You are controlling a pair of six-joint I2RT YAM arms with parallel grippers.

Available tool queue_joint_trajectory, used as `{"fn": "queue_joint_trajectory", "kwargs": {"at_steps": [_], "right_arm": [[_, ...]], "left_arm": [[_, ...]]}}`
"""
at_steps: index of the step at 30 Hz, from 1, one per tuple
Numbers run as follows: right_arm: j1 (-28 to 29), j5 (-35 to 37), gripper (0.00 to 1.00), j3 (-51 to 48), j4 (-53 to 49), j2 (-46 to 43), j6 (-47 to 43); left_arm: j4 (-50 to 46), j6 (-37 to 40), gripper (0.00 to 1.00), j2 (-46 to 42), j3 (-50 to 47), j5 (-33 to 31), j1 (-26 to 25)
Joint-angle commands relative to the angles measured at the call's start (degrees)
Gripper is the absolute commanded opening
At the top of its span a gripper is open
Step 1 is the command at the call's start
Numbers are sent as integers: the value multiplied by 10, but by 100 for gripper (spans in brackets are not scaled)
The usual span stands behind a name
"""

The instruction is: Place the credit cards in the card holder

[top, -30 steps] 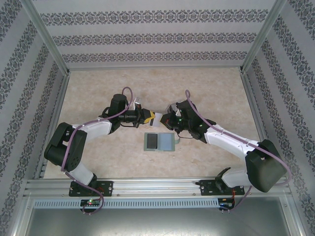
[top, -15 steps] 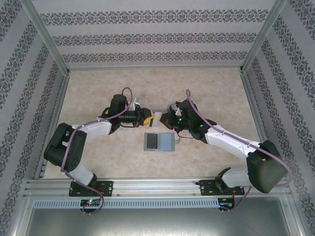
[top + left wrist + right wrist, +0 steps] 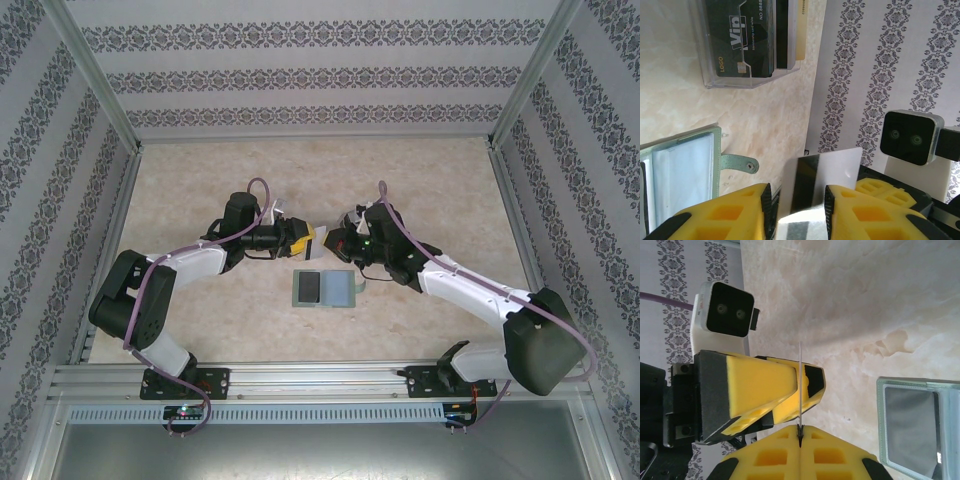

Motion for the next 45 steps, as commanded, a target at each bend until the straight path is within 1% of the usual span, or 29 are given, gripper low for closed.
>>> {"fn": "queue_joint_trajectory", "kwargs": {"at_steps": [1, 4, 8, 11, 16, 20, 24, 25, 28, 30, 33, 35, 37, 38, 39, 41, 42, 44, 45], "right_arm": [[5, -3, 0, -6, 8, -14, -11], [4, -1, 0, -8, 8, -13, -11], [3, 0, 0, -8, 8, -10, -9], [3, 10, 0, -10, 4, -8, -6], [3, 24, 0, -15, -5, -6, -3], [3, 24, 0, -15, -3, -1, -2], [3, 24, 0, -12, -2, 6, 1], [4, 24, 0, -11, -1, 8, 1], [5, 21, 0, -7, -2, 14, 1], [5, 25, 0, -9, -4, 15, 1], [5, 32, 0, -14, -13, 16, 2], [5, 33, 6, -15, -24, 16, -1], [6, 34, 9, -18, -32, 15, -9], [6, 38, 13, -20, -39, 13, -13], [7, 47, 22, -20, -55, 10, -19], [10, 72, 34, -21, -91, 6, -37], [12, 85, 38, -22, -112, 5, -46], [14, 102, 38, -24, -143, 6, -64], [16, 107, 37, -25, -154, 8, -73]], "left_arm": [[13, 8, 35, -11, -4, 4, -2], [13, 8, 33, -15, -8, 4, -1], [14, 8, 22, -20, -10, 6, -2], [11, 9, 18, -25, -13, 7, -2], [8, 13, 20, -31, -20, 11, -1], [12, 16, 24, -37, -27, 17, -2], [12, 18, 24, -41, -31, 21, -2], [12, 18, 23, -42, -31, 21, -2], [7, 22, 15, -43, -31, 21, -2], [4, 23, 7, -45, -32, 18, -2], [-2, 26, 0, -48, -37, 11, -2], [-12, 31, 0, -54, -42, 1, -1], [-30, 45, 0, -62, -45, -9, -1], [-49, 57, 0, -69, -47, -22, -2], [-69, 72, 0, -75, -51, -36, -2], [-102, 98, 0, -86, -60, -59, -4], [-111, 108, 0, -88, -66, -65, -4], [-113, 121, 0, -91, -80, -77, -9], [-114, 126, 0, -91, -87, -82, -14]]}}
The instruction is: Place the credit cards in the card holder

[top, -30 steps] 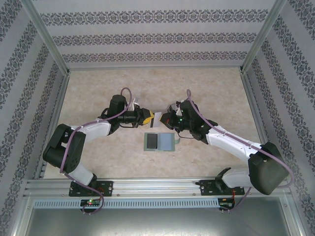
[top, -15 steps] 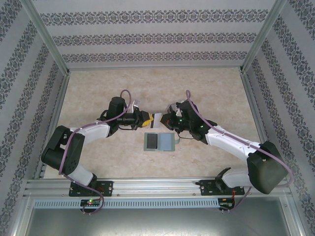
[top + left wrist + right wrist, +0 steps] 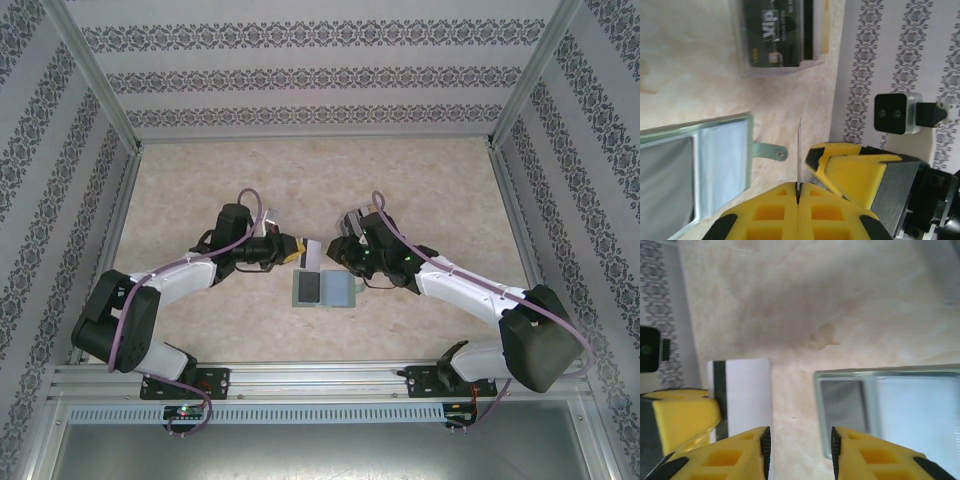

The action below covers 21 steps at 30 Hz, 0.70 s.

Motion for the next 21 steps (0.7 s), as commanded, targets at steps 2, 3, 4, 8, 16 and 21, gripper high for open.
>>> {"fn": "queue_joint_trajectory", "kwargs": {"at_steps": [2, 3, 4, 8, 16, 21], "right_arm": [[10, 48, 33, -15, -75, 1, -52], [11, 54, 31, -16, -83, 3, -60], [11, 59, 28, -17, -91, 7, -65], [12, 63, 24, -13, -101, 25, -86], [16, 75, 23, 19, -144, 81, -124], [17, 92, 24, 20, -162, 90, -129]], "left_arm": [[-39, 60, 0, -8, -28, -45, -25], [-39, 64, 0, -8, -31, -56, -30], [-35, 68, 0, -8, -34, -68, -38], [-12, 77, 0, -7, -46, -105, -55], [-9, 109, 0, -29, -56, -183, -89], [-20, 113, 0, -10, -44, -160, -92]]}}
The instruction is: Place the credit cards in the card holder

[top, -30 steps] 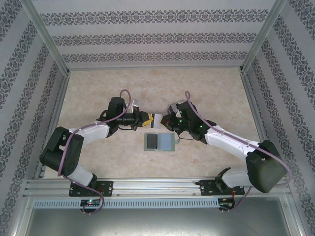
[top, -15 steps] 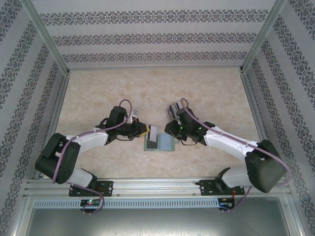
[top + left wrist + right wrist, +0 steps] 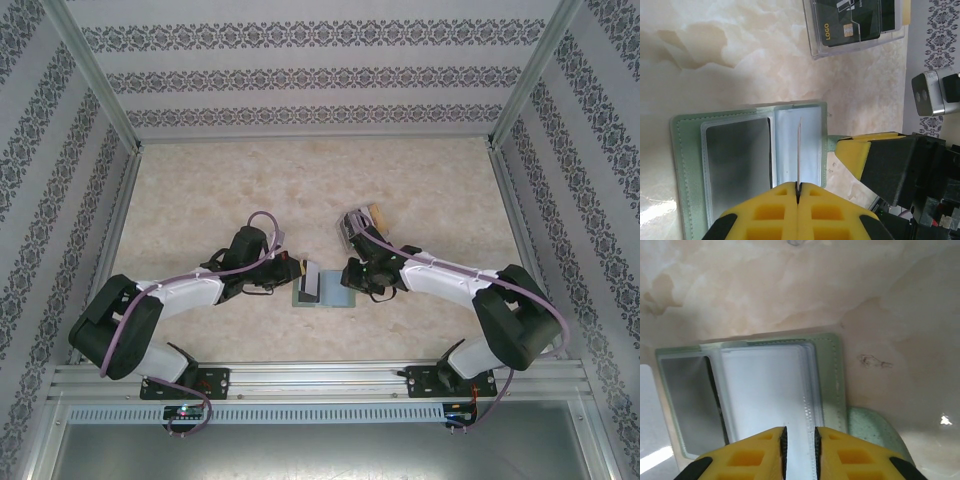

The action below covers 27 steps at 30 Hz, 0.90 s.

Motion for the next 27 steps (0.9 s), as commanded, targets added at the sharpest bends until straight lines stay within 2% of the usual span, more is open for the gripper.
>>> {"fn": "queue_joint_trajectory", "kwargs": {"at_steps": [1, 14, 27], "right_arm": [[6, 34, 24, 17, -35, 5, -18], [8, 42, 22, 3, -36, 12, -22], [13, 46, 22, 10, -38, 39, -18]], "left_arm": [[11, 14, 0, 10, 9, 1, -9], [51, 8, 0, 50, -8, -3, -18], [178, -33, 0, 97, -31, 14, -19]]}}
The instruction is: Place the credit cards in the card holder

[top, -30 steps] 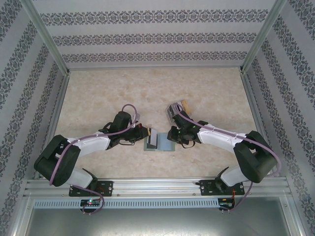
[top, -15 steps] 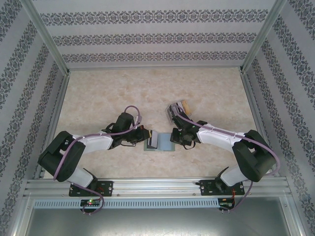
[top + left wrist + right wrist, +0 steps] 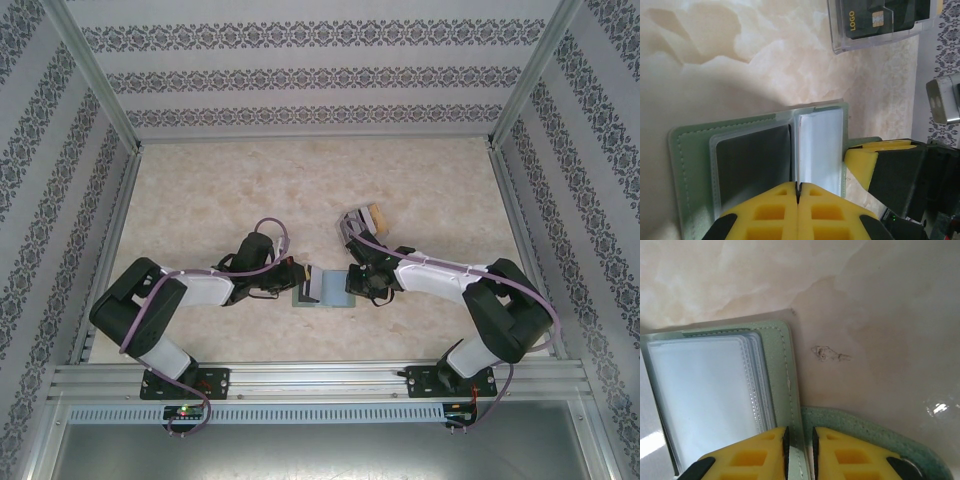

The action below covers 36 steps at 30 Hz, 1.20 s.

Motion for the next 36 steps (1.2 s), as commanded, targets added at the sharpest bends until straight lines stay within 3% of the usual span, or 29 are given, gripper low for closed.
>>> {"fn": "queue_joint_trajectory", "kwargs": {"at_steps": [1, 18, 30, 36], "right_arm": [[5, 15, 22, 11, -11, 10, -3], [10, 17, 22, 14, -13, 24, 2], [15, 19, 21, 20, -14, 34, 6], [16, 19, 21, 23, -15, 37, 7]], "left_arm": [[64, -21, 0, 9, -11, 11, -8], [92, -43, 0, 59, -11, 17, -15], [-1, -34, 0, 50, -10, -12, -27], [3, -64, 0, 47, -14, -41, -36]]}}
